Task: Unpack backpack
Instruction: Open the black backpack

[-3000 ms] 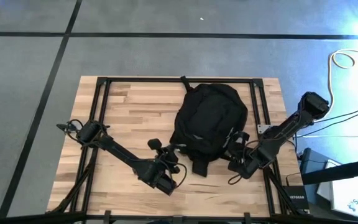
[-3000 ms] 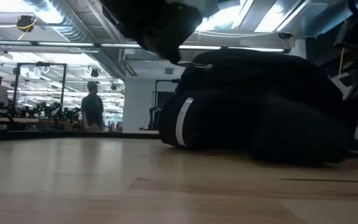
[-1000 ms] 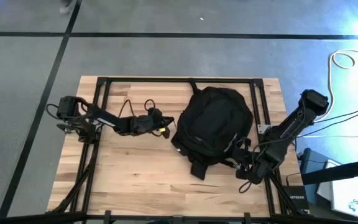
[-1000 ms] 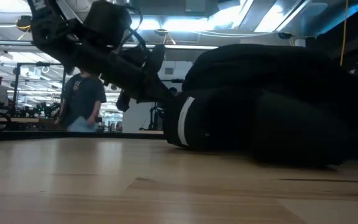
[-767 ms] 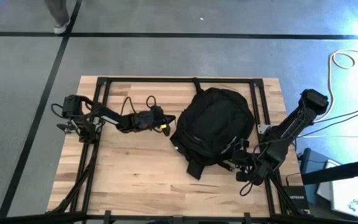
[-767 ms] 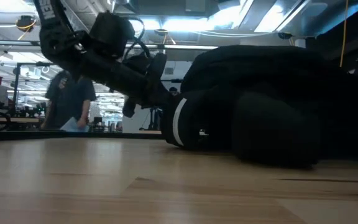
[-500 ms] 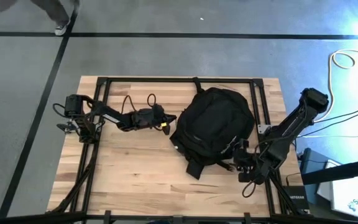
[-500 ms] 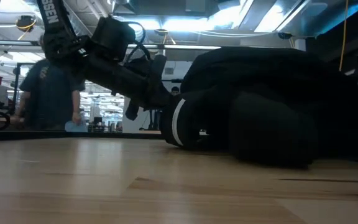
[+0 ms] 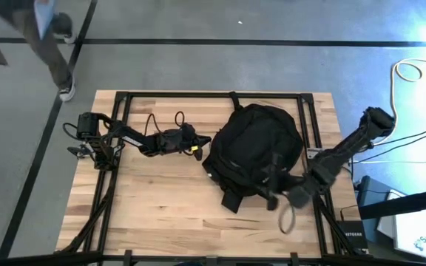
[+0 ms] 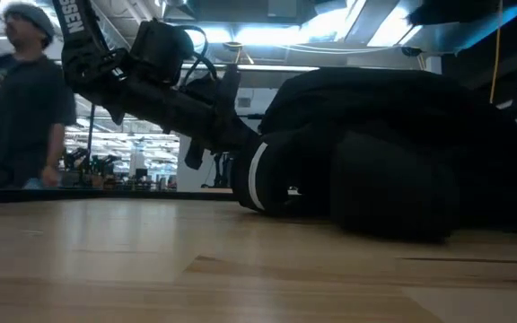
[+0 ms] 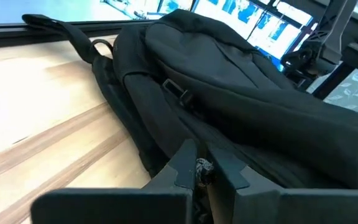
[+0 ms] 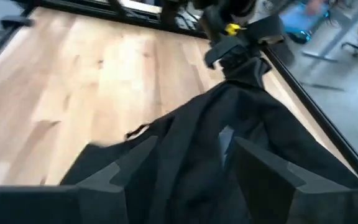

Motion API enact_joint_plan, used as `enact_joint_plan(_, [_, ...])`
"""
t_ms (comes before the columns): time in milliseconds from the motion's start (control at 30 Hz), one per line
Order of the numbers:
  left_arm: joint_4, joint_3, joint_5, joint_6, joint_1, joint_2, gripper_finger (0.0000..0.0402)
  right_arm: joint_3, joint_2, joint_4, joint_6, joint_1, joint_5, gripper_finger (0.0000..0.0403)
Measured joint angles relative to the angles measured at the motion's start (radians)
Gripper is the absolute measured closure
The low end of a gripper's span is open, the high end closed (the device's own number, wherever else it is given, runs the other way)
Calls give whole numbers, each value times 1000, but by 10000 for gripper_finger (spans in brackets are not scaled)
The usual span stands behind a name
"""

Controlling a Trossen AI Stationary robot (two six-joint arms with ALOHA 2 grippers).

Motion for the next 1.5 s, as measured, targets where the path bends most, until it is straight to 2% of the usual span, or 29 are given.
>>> enact_joint_plan(133, [-1, 0, 0, 0, -10, 0, 401, 0, 47, 61, -50, -118, -86, 216])
enact_joint_plan(333, [3, 0, -25, 4, -26, 0, 401, 0, 181, 287, -101, -250, -355, 216])
enact_joint_plan(400, [3, 0, -29, 8, -30, 0, 401, 23, 227, 335, -119, -265, -383, 216])
enact_joint_plan(533, [11, 0, -31, 14, -38, 0, 401, 115, 304, 299, -135, -275, -322, 208])
enact_joint_plan(667, [45, 0, -31, 36, -56, 0, 401, 182, 360, 208, -142, -304, -247, 174])
enact_joint_plan(833, [79, 0, -31, 73, -85, 0, 401, 203, 387, 180, -115, -327, -180, 132])
enact_joint_plan(967, [83, 0, -31, 106, -107, 0, 401, 205, 387, 173, -99, -327, -73, 124])
enact_joint_plan(1067, [104, 0, -31, 130, -118, 0, 401, 206, 395, 173, -31, -342, -87, 123])
enact_joint_plan(1233, [162, 0, -31, 186, -129, 0, 401, 206, 433, 162, 93, -375, -239, 123])
enact_joint_plan(1400, [163, 14, 5, 217, -128, 0, 401, 206, 465, 150, 143, -374, -207, 127])
enact_joint_plan(1500, [165, 17, 43, 242, -133, 0, 401, 206, 467, 137, 146, -372, -206, 163])
